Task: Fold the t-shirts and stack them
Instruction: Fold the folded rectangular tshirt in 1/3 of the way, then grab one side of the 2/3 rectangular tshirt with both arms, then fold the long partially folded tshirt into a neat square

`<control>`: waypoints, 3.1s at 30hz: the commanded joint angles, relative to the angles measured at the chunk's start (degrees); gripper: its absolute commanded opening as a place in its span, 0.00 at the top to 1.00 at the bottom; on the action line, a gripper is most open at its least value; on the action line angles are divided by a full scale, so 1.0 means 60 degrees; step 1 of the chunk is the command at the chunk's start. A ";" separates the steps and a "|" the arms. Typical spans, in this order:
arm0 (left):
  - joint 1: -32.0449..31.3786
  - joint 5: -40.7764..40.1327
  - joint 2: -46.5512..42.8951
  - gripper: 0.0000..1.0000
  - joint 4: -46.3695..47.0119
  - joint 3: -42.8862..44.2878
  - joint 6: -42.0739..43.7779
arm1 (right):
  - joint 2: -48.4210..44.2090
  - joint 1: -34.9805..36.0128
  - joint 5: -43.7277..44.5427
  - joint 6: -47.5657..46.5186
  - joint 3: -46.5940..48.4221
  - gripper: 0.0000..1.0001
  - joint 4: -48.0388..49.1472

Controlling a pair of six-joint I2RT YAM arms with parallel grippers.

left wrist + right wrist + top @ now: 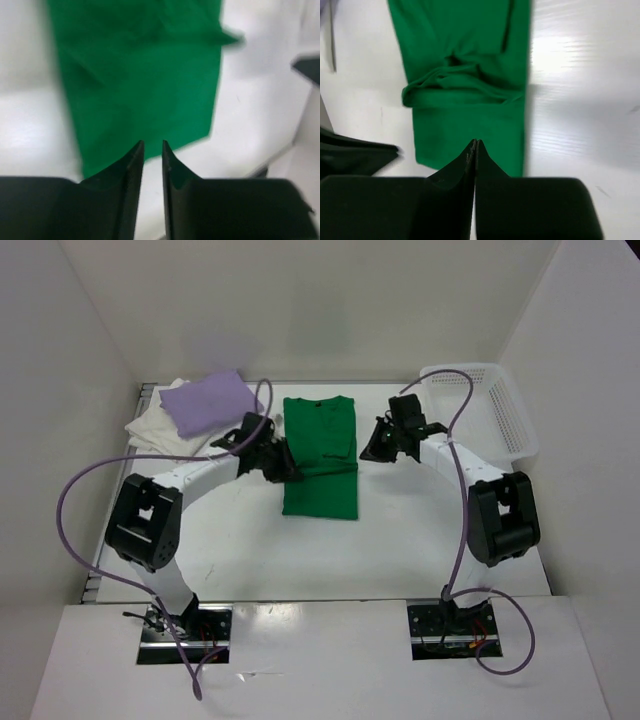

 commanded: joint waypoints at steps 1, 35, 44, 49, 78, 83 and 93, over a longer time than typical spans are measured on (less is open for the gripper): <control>-0.0620 0.0457 0.0311 0.75 0.0876 -0.0907 -0.0757 | 0.0349 0.0882 -0.0029 -0.0103 -0.0294 1.00 0.0221; -0.0475 0.0118 -0.1387 0.63 0.0569 -0.2841 -0.1035 | 0.0810 0.1411 0.0015 0.1083 0.0589 0.90 0.1510; 0.0303 0.1085 -0.0626 0.48 0.0964 -0.3178 -0.0640 | -0.2107 0.1411 0.0030 0.1273 -0.4028 0.52 0.1817; 0.0303 0.1715 -0.0317 0.42 0.1477 -0.3178 -0.0640 | -0.2299 0.1323 0.0132 0.1464 -0.4702 0.42 0.1905; 0.0010 0.1233 -0.3023 1.00 -0.0907 -0.4992 -0.0362 | -0.5049 0.2784 0.0060 0.2956 -0.6460 1.00 -0.0082; -0.0078 0.1218 -0.5847 1.00 -0.3601 -0.4602 -0.0259 | -0.8078 0.3242 -0.0468 0.4203 -0.6275 1.00 -0.1783; 0.0507 0.1117 -0.2505 1.00 -0.1939 -0.0076 -0.0231 | -0.4125 0.0271 -0.1055 0.1158 -0.2319 1.00 -0.1041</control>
